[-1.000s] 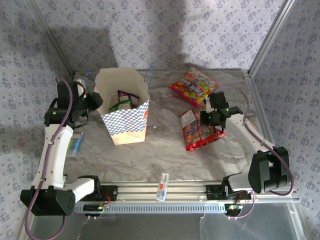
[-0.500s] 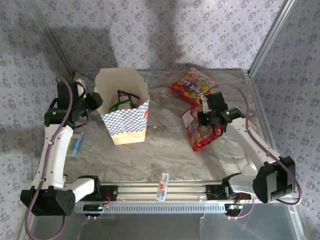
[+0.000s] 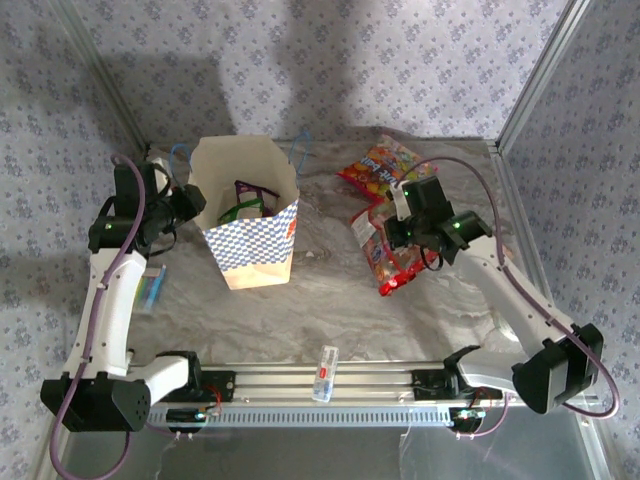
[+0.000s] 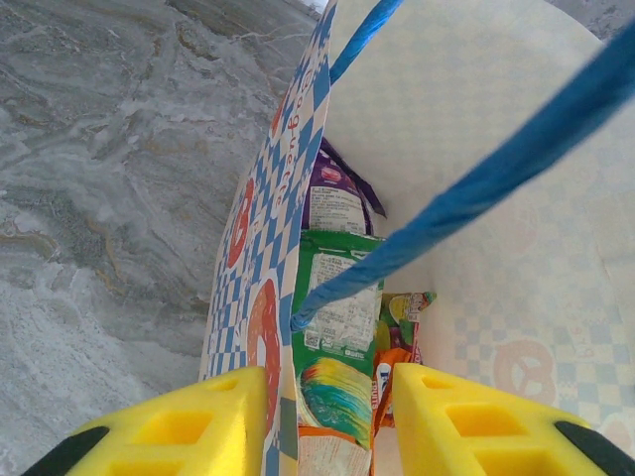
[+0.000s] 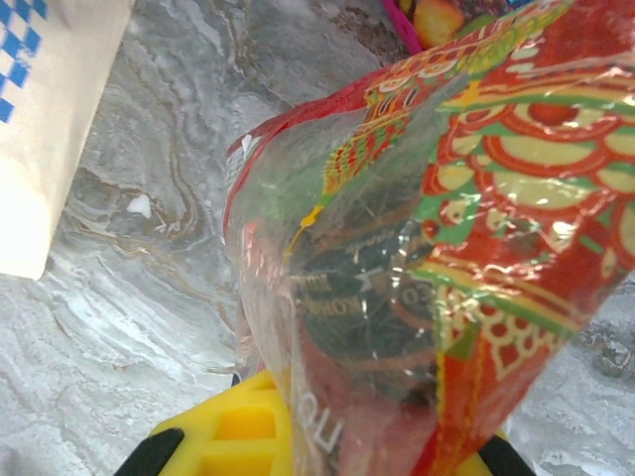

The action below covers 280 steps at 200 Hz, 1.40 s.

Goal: Place the snacks into the paper bag

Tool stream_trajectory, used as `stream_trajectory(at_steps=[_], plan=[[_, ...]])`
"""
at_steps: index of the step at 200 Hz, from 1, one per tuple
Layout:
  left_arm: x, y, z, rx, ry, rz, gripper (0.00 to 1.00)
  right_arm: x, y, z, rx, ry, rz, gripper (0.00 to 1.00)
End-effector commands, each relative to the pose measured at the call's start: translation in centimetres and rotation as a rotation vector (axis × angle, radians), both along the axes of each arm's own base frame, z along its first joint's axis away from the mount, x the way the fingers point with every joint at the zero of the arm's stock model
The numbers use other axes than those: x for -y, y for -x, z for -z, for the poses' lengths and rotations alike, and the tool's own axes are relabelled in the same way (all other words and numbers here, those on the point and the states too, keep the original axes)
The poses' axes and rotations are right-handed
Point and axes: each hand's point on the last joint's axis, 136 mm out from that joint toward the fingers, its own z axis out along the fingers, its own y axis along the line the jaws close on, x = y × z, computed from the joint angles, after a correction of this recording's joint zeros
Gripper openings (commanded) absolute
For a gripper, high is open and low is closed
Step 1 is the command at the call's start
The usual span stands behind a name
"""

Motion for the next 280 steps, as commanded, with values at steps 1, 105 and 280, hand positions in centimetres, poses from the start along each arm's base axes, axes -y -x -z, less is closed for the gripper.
stream_trajectory(at_steps=[1, 105, 280], plan=[[0.0, 0.3, -1.3, 0.048, -0.022, 0.012, 0.39, -0.8, -0.8, -6.7, 0.199, -0.067, -0.014, 0.0], [-0.2, 0.6, -1.9, 0.062, -0.028, 0.01, 0.39, -2.5, 0.9, -13.0, 0.322, -0.121, -0.054, 0.0], [-0.6, 1.1, -1.7, 0.059, -0.048, 0.009, 0.39, -4.8, 3.6, -22.1, 0.524, -0.153, -0.09, 0.0]])
